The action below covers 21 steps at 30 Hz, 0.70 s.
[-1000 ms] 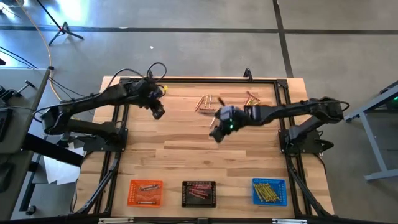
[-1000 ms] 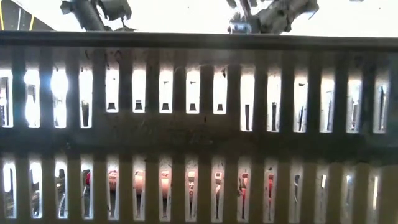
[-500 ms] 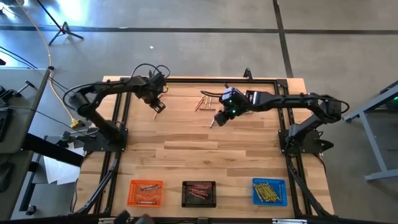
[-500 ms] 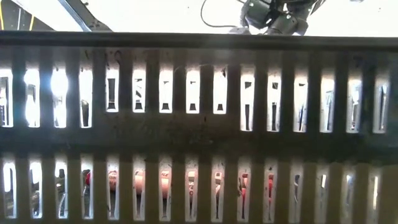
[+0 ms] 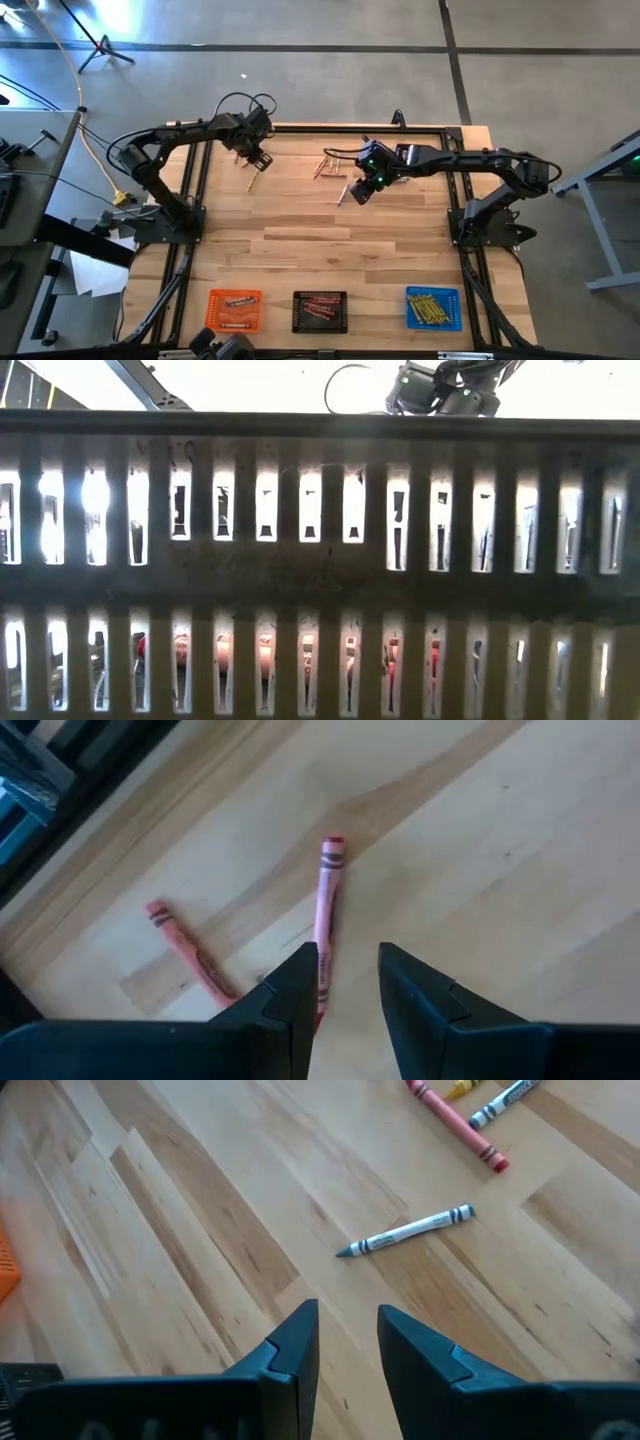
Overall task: Sort crayons
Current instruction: Put the red crayon into the black bin
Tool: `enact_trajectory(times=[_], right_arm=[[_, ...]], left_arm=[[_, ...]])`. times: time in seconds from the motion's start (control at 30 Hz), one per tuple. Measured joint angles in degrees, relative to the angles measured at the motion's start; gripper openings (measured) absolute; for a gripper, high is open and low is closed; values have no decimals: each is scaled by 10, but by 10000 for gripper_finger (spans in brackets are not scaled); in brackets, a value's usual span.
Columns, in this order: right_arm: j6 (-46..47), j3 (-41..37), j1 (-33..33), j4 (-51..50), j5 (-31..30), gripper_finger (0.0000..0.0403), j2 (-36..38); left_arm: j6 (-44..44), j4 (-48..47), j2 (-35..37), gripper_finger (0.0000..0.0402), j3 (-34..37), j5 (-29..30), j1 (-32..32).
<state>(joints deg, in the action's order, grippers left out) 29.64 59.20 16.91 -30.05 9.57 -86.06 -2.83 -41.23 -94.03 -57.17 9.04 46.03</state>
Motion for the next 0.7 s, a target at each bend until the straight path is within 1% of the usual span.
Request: enact_trajectory(times=[0.3,0.53,0.7], right_arm=[[-1,0,0,1,0,89,0],[14,0,0,9,-11,89,0],[14,0,0,9,-25,89,0]], left_arm=[[20,4,-47,94,0,-7,16],[20,14,-61,94,0,4,29],[27,-5,-68,94,0,1,35]])
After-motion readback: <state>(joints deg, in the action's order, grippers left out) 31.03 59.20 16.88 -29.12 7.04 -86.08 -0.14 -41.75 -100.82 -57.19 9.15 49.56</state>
